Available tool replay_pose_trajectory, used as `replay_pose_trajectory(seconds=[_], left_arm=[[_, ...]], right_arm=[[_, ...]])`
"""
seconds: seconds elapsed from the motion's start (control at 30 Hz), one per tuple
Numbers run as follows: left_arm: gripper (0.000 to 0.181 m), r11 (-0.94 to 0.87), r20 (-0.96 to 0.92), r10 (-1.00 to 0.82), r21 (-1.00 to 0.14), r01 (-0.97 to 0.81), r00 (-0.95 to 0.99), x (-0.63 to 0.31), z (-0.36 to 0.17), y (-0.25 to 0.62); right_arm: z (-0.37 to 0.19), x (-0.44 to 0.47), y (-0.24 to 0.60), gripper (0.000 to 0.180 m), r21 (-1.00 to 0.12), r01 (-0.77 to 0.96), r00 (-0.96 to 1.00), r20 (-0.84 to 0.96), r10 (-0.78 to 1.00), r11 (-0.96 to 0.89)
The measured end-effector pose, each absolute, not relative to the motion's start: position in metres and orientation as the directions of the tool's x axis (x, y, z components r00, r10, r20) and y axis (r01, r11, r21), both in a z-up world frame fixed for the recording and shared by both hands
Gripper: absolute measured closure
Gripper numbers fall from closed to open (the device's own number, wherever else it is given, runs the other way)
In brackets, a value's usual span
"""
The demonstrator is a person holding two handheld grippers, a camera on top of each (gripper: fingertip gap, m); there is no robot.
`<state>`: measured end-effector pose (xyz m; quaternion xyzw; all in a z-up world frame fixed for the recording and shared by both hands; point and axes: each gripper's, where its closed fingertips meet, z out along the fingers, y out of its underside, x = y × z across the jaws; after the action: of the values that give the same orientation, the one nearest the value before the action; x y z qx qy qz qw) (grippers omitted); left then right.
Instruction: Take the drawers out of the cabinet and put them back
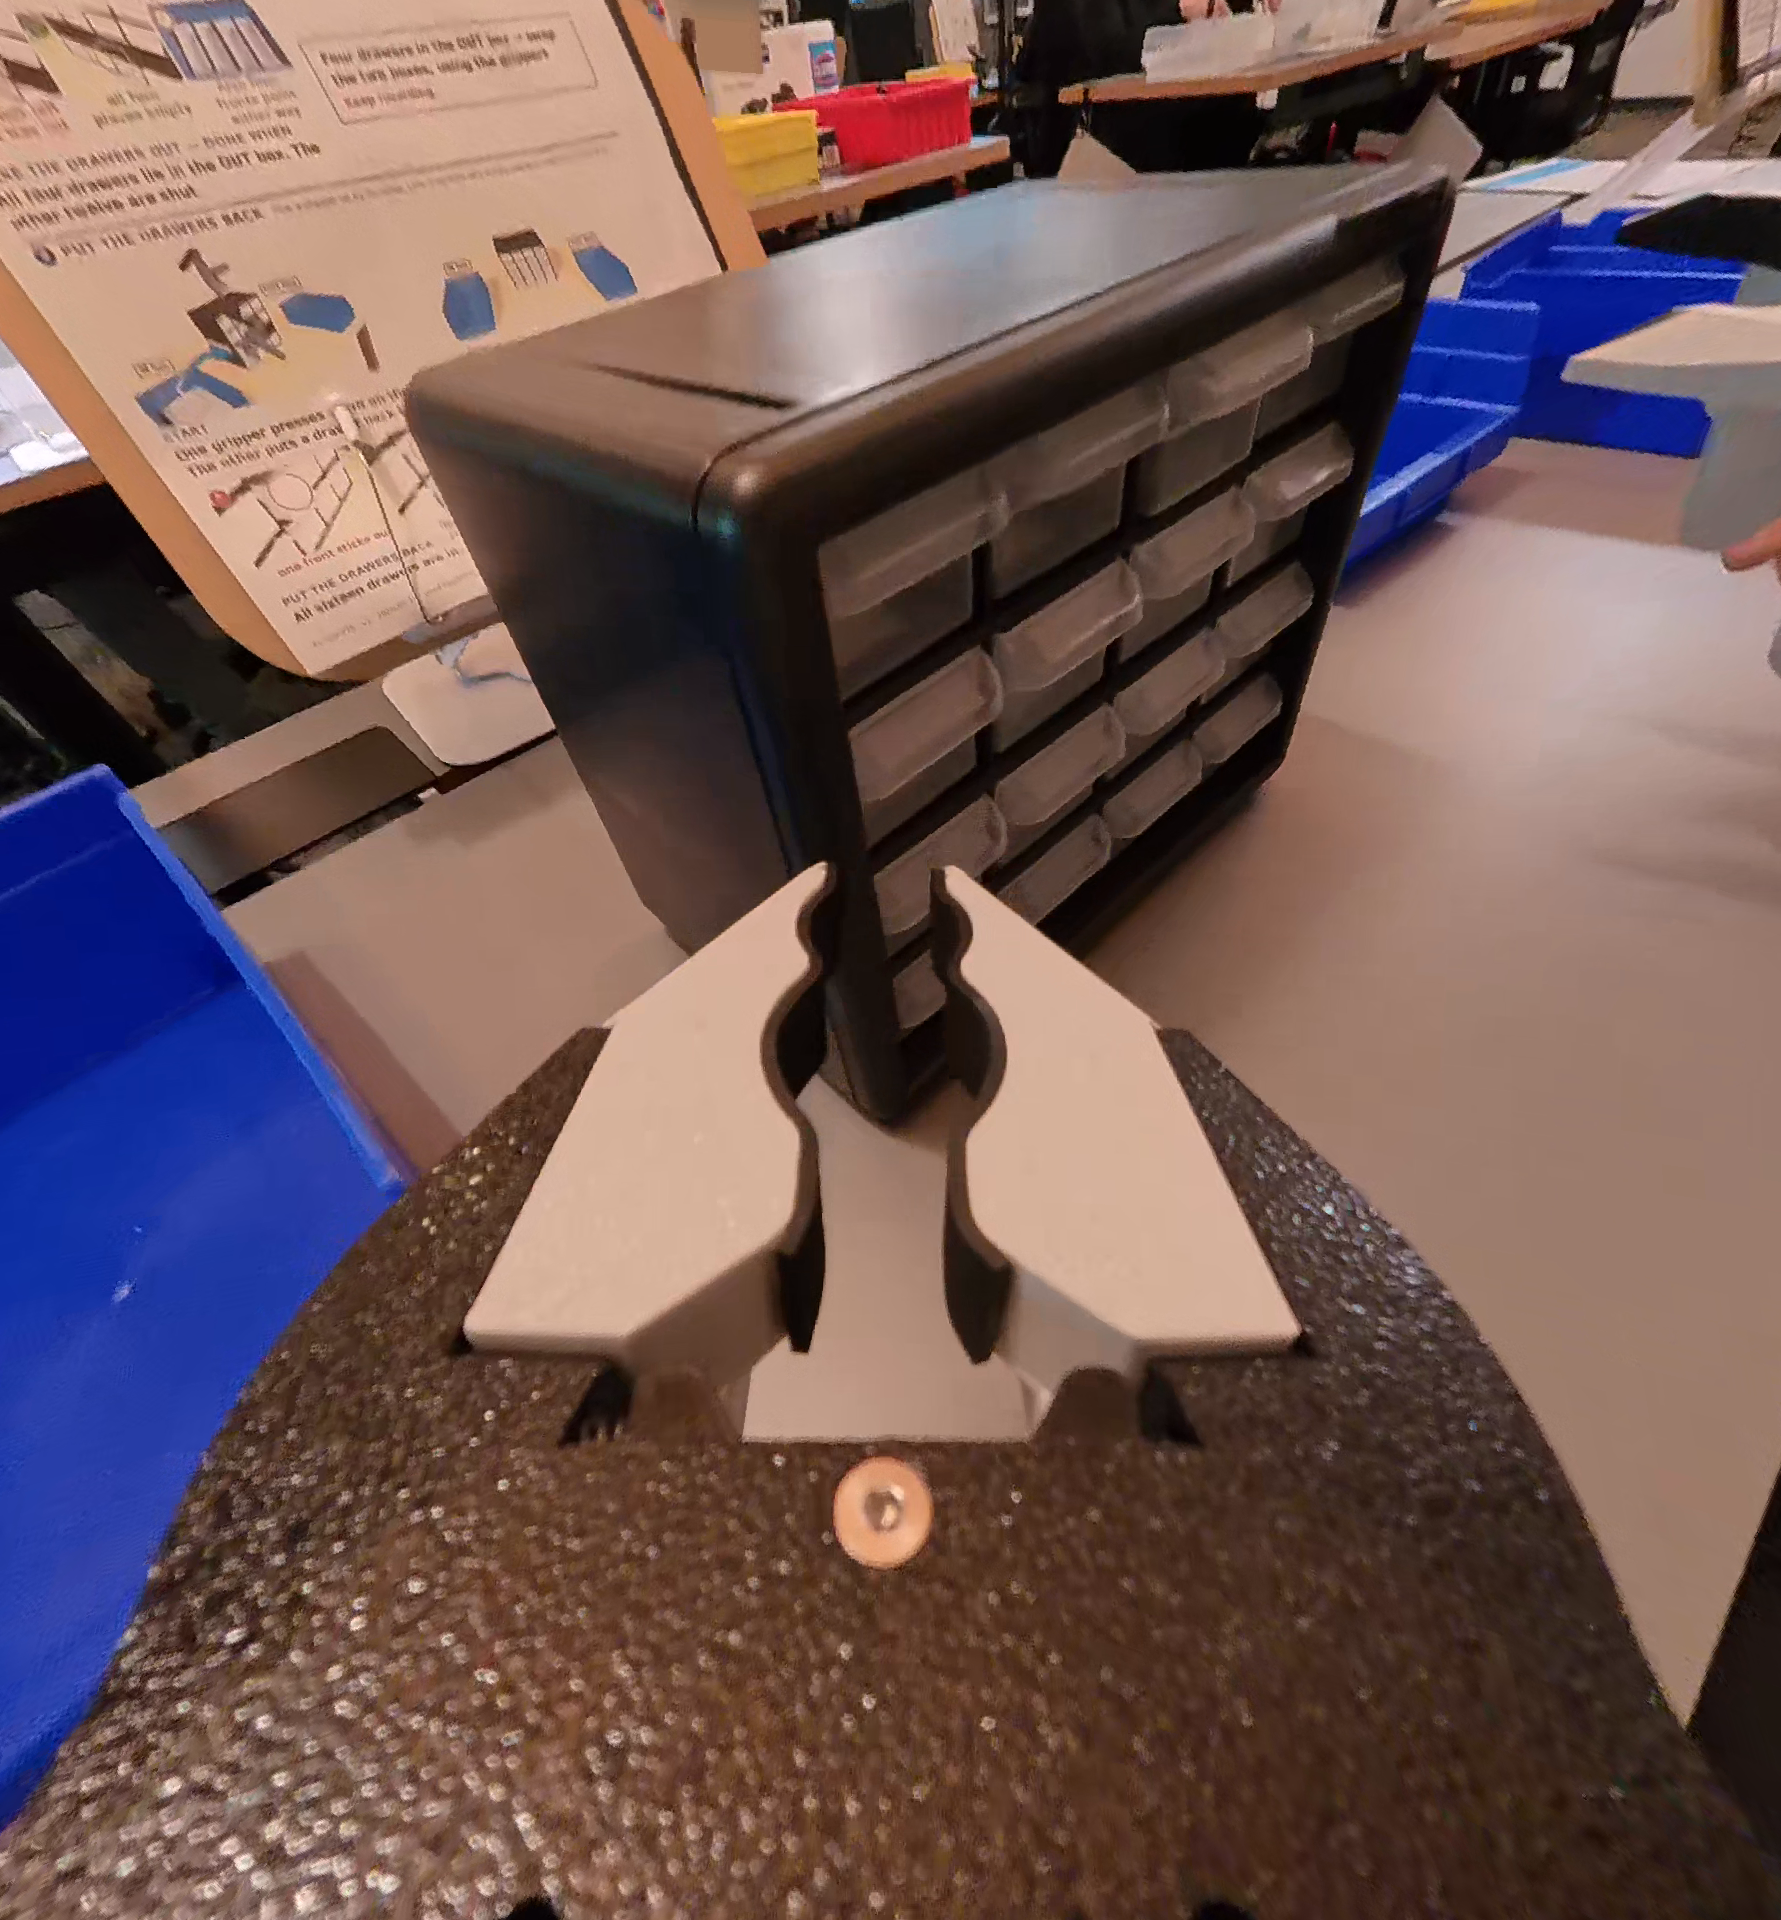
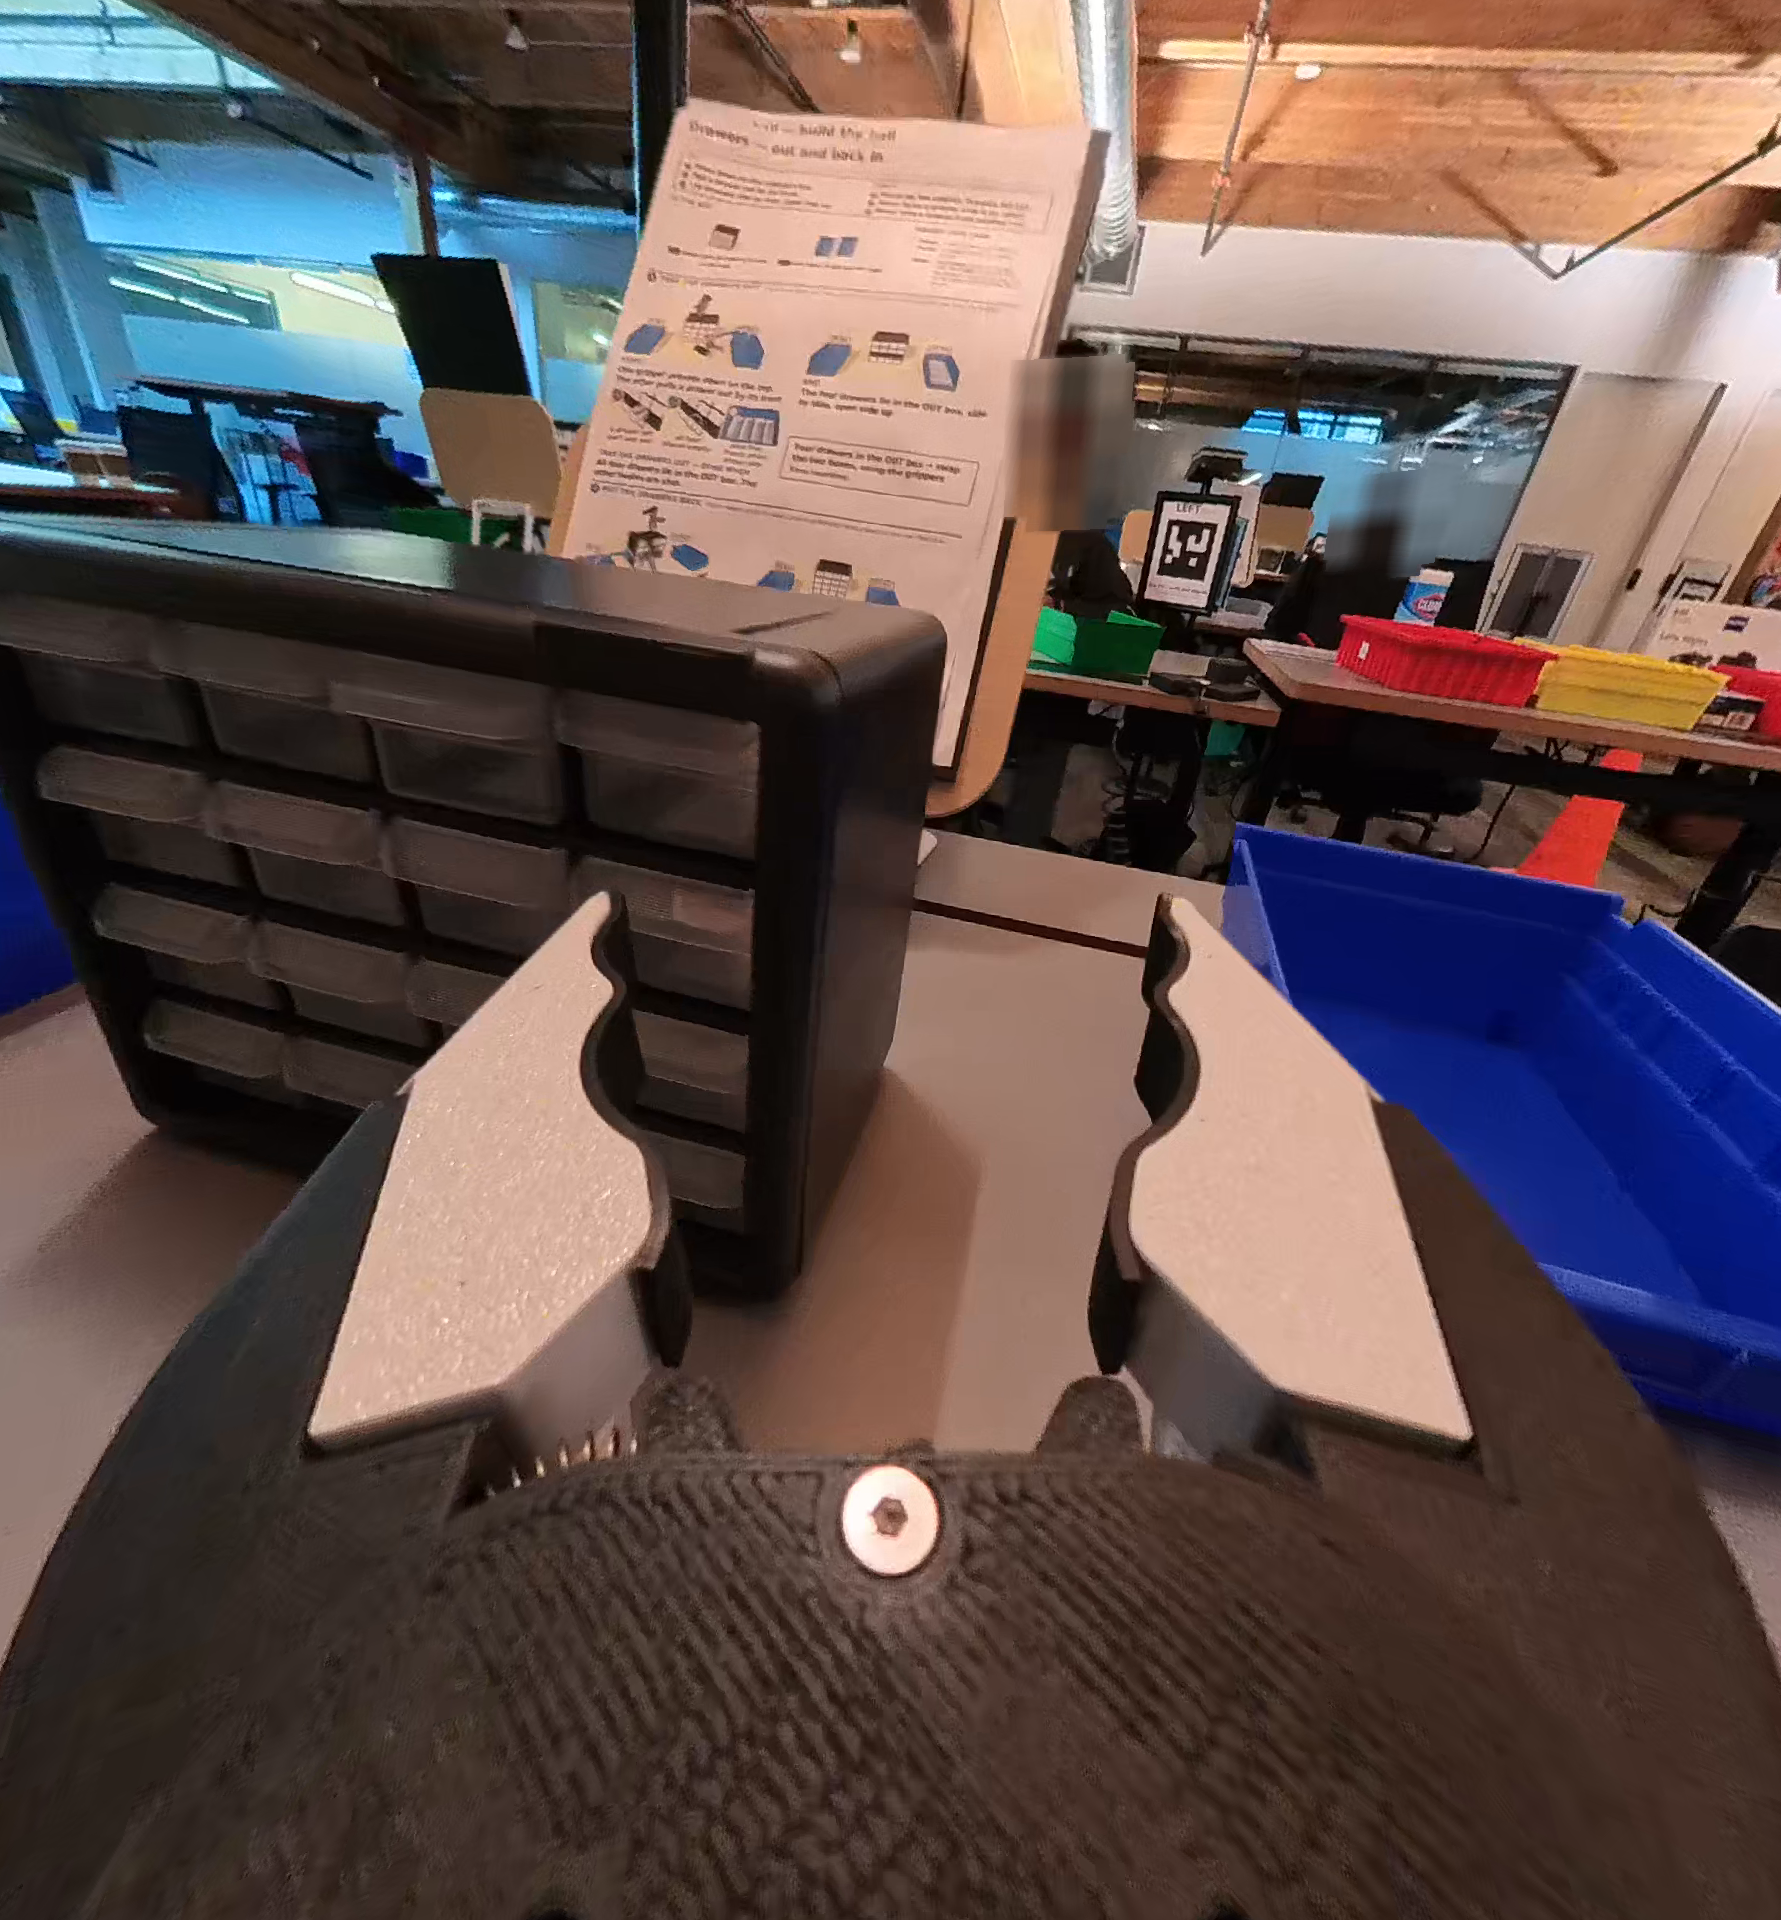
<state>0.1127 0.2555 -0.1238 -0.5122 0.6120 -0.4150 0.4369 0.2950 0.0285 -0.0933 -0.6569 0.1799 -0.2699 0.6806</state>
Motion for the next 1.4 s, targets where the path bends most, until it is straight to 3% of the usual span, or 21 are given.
replay_pose_trajectory(seconds=[0.2,0.43,0.73,0.97,1.3,1.4], left_arm=[[0.167,0.108,-0.078,-0.991,-0.948,-0.299,-0.108,0.110,-0.139,0.264],[0.167,0.120,-0.067,-0.984,-0.933,-0.338,-0.164,0.128,-0.155,0.262],[0.178,0.154,-0.124,-0.980,-0.968,-0.199,-0.157,0.138,-0.101,0.275],[0.181,0.130,-0.123,-0.988,-0.989,-0.071,-0.095,0.131,-0.056,0.275],[0.181,0.240,-0.231,-0.969,-0.965,-0.102,-0.092,0.124,-0.050,0.254],[0.181,0.256,-0.244,-0.963,-0.962,-0.097,-0.118,0.126,-0.041,0.249]], right_arm=[[-0.096,0.315,0.046,0.084,-0.963,0.218,0.829,0.267,-0.491,-0.156],[-0.099,0.329,0.062,0.085,-0.987,0.139,0.848,0.163,-0.505,-0.085],[-0.107,0.326,0.039,0.088,-0.990,0.140,0.766,0.127,-0.631,-0.030],[-0.107,0.295,0.034,0.119,-0.983,0.177,0.786,0.111,-0.608,0.049],[-0.116,0.237,0.070,0.179,-0.978,0.200,0.920,0.166,-0.356,0.061],[-0.118,0.228,0.077,0.180,-0.976,0.212,0.933,0.191,-0.306,0.039]])
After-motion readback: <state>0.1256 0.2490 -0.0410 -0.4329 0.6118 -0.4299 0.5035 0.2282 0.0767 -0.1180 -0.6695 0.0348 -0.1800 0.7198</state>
